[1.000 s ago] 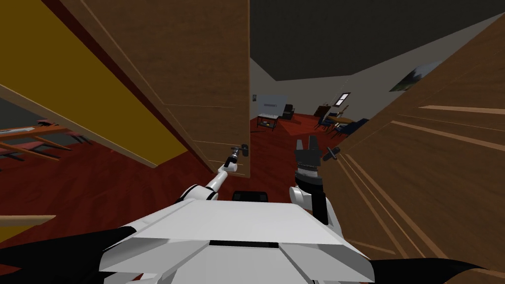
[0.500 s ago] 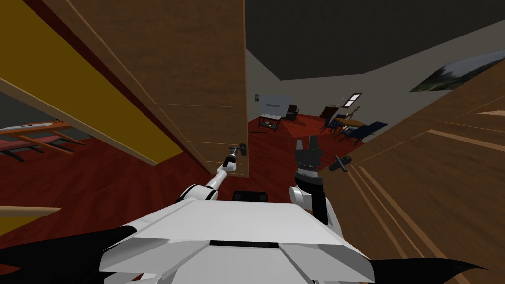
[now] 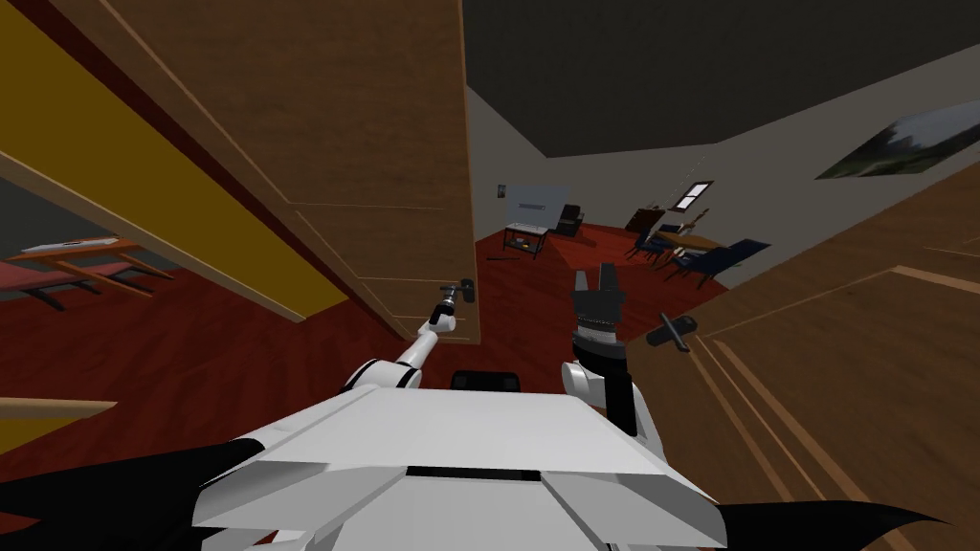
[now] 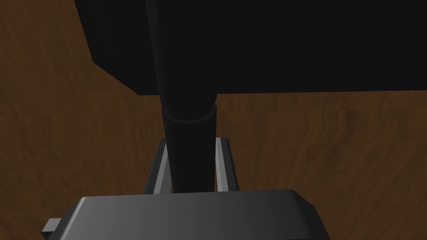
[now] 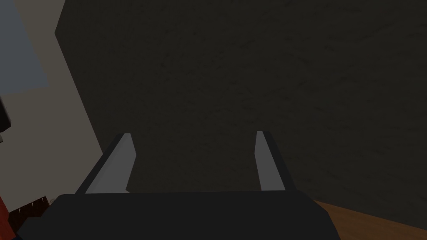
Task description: Push the door open
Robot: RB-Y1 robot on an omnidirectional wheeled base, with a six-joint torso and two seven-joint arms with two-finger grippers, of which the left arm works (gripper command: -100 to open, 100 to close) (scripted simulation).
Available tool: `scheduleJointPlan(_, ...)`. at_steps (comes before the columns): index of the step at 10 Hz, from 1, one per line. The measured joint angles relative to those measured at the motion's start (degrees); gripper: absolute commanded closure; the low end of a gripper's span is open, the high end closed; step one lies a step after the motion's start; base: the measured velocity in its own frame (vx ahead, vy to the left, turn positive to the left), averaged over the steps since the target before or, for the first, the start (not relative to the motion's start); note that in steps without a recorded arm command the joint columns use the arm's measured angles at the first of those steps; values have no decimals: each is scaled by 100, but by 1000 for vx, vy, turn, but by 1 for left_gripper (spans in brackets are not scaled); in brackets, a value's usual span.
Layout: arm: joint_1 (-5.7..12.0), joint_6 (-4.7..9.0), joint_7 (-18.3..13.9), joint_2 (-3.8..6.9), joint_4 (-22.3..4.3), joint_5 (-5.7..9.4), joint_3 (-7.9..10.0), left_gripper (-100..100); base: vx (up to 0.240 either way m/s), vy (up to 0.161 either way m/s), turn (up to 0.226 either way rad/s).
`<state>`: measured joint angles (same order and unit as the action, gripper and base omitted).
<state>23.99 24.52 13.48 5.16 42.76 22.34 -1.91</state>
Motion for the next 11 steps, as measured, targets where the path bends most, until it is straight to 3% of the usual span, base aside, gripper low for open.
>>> scheduleJointPlan(3, 83, 73, 6, 89, -122, 39, 173, 100, 148, -123, 68)
scheduleJointPlan(11, -5, 32, 139, 227, -82, 133, 582, 100, 146, -94, 63)
